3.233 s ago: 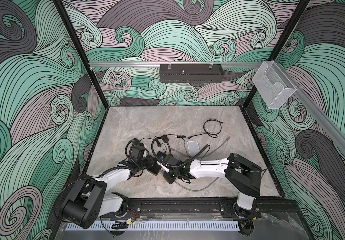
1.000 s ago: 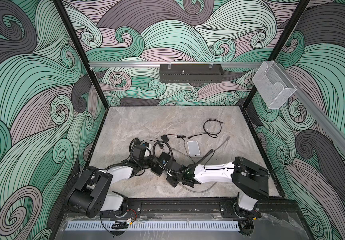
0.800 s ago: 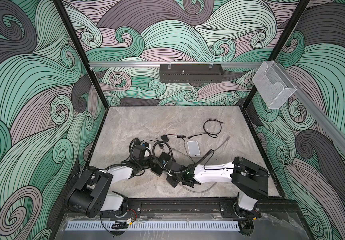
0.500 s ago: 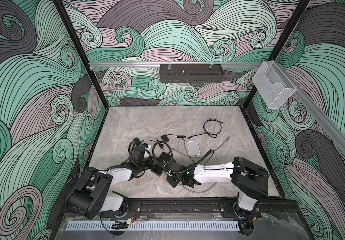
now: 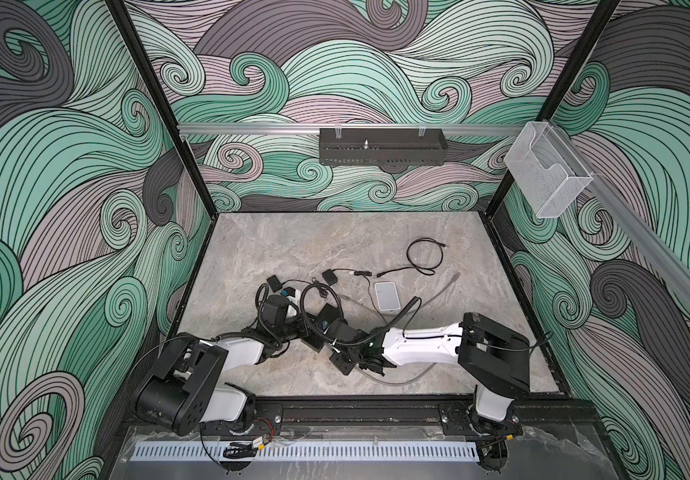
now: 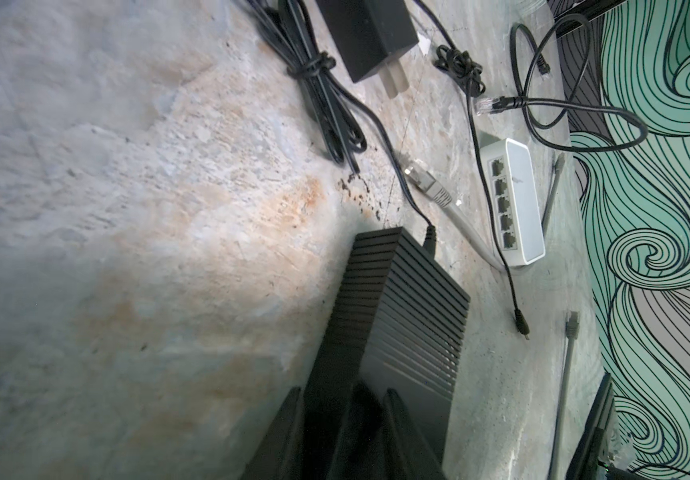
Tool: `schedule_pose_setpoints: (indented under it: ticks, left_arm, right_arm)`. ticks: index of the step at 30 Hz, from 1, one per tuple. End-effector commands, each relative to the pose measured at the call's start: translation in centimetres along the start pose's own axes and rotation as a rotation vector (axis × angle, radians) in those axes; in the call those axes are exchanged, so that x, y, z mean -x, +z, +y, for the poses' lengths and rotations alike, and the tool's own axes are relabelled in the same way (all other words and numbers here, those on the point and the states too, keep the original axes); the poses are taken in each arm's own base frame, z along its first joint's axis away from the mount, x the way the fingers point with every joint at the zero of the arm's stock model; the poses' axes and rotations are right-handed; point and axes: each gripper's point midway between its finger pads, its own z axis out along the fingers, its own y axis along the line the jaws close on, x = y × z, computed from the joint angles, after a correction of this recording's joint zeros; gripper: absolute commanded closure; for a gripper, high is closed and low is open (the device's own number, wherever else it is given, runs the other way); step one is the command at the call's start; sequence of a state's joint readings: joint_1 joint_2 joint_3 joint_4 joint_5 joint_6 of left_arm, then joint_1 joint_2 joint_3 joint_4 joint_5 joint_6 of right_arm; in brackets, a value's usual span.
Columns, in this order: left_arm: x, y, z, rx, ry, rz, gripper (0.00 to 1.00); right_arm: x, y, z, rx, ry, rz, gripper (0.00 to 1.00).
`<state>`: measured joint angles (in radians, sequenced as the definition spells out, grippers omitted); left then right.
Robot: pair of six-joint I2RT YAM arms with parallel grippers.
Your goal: Insert the plug into the switch port
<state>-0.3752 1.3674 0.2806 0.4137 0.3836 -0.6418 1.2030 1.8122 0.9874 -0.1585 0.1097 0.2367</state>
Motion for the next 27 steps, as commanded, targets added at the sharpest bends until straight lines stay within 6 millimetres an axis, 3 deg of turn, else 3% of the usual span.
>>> schedule_pose_setpoints:
  ticks: [1, 10, 15, 18, 27]
  left_arm:
    - [-7.8, -0.3, 1.0, -0.01, -0.107, 0.288, 0.69]
    - [-8.1, -0.4, 1.0, -0.01, -0.112, 0.292, 0.7]
    - [-8.2, -0.7, 0.8, -0.017, -0.108, 0.295, 0.69]
    - [-8.5, -0.9, 0.6, -0.024, -0.105, 0.299, 0.69]
    - [-8.6, -1.3, 0.4, -0.022, -0.107, 0.294, 0.69]
  right_arm:
    - [7.3, -0.4, 1.2, 0.038, 0.035, -0.237, 1.0]
    - [8.8, -2.2, 1.4, 0.041, -0.003, -0.312, 1.0]
    - [8.4, -2.3, -1.2, -0.066, 0.041, -0.296, 1.0]
    - [8.7, -2.4, -1.7, -0.075, 0.055, -0.297, 1.0]
    - [11.6, -3.1, 1.5, 0.029, 0.018, -0.332, 1.0]
